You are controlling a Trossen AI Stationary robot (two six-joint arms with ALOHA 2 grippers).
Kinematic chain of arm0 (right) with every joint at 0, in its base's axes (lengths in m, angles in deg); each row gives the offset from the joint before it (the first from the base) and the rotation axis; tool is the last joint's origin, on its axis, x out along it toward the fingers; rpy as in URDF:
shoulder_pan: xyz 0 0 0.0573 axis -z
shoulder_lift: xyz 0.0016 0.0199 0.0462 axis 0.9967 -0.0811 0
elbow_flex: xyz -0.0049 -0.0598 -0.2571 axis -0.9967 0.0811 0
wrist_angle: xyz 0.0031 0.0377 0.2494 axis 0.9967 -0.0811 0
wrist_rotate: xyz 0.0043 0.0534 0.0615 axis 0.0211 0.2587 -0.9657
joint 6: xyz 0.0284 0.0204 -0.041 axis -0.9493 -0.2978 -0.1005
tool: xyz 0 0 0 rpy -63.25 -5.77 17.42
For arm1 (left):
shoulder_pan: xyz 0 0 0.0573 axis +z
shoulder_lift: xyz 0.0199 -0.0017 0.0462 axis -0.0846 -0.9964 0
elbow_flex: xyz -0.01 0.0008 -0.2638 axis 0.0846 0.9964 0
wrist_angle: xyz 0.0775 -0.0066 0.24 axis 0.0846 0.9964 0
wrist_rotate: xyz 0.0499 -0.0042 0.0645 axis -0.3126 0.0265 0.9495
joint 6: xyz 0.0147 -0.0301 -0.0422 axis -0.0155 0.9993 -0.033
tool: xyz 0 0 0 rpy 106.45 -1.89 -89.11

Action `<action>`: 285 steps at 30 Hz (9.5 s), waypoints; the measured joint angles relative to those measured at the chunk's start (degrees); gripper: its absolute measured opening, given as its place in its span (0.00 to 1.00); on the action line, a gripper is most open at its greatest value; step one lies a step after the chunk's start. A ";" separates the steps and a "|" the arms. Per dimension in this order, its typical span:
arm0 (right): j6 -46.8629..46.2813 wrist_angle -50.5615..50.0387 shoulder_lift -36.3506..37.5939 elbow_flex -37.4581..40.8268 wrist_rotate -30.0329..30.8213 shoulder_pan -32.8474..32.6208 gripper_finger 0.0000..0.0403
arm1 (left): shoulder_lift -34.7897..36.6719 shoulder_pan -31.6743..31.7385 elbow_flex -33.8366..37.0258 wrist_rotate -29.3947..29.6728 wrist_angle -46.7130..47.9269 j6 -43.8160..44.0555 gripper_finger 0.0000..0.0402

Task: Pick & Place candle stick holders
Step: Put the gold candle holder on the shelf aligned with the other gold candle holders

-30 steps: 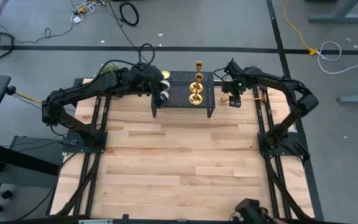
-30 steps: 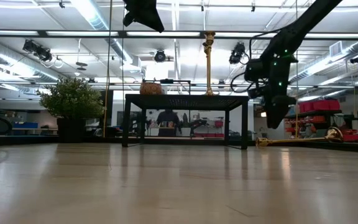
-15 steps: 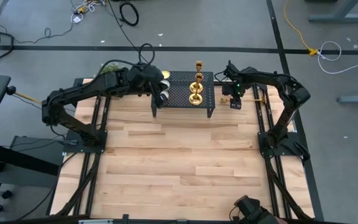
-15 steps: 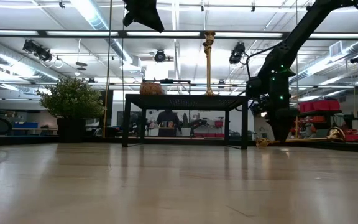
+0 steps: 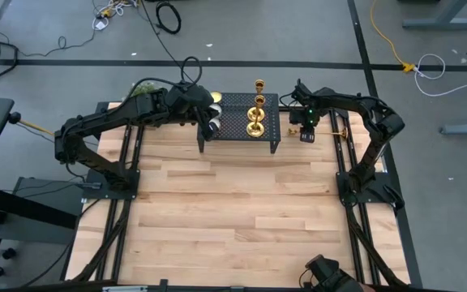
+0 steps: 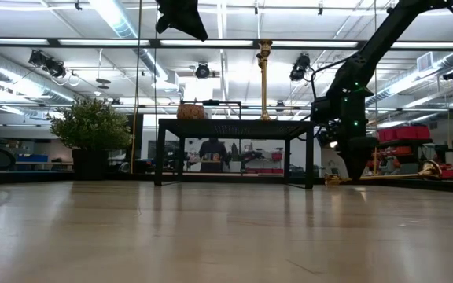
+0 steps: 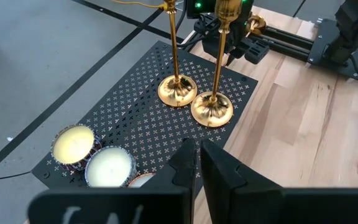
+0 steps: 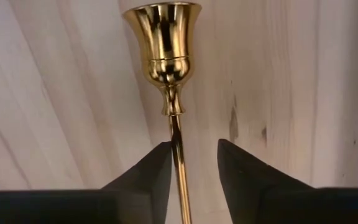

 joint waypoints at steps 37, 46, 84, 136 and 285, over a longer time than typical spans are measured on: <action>-2.86 0.56 -0.70 0.50 -0.87 0.09 0.24 | 0.00 0.00 0.00 0.00 -0.03 0.11 0.07; -2.73 1.02 -0.70 0.50 -0.79 0.07 0.10 | 0.00 0.02 0.00 0.00 -0.04 0.11 0.07; -8.48 -7.93 12.26 -20.80 2.02 0.04 0.02 | 0.00 0.00 0.00 -0.02 -0.04 0.07 0.07; -30.06 38.64 12.28 -24.31 -27.58 -4.09 0.02 | 0.00 0.02 0.00 0.03 -0.03 -0.02 0.07; -36.89 59.37 8.52 -11.08 -38.42 -3.34 0.02 | 0.00 0.02 0.00 0.02 -0.06 0.11 0.07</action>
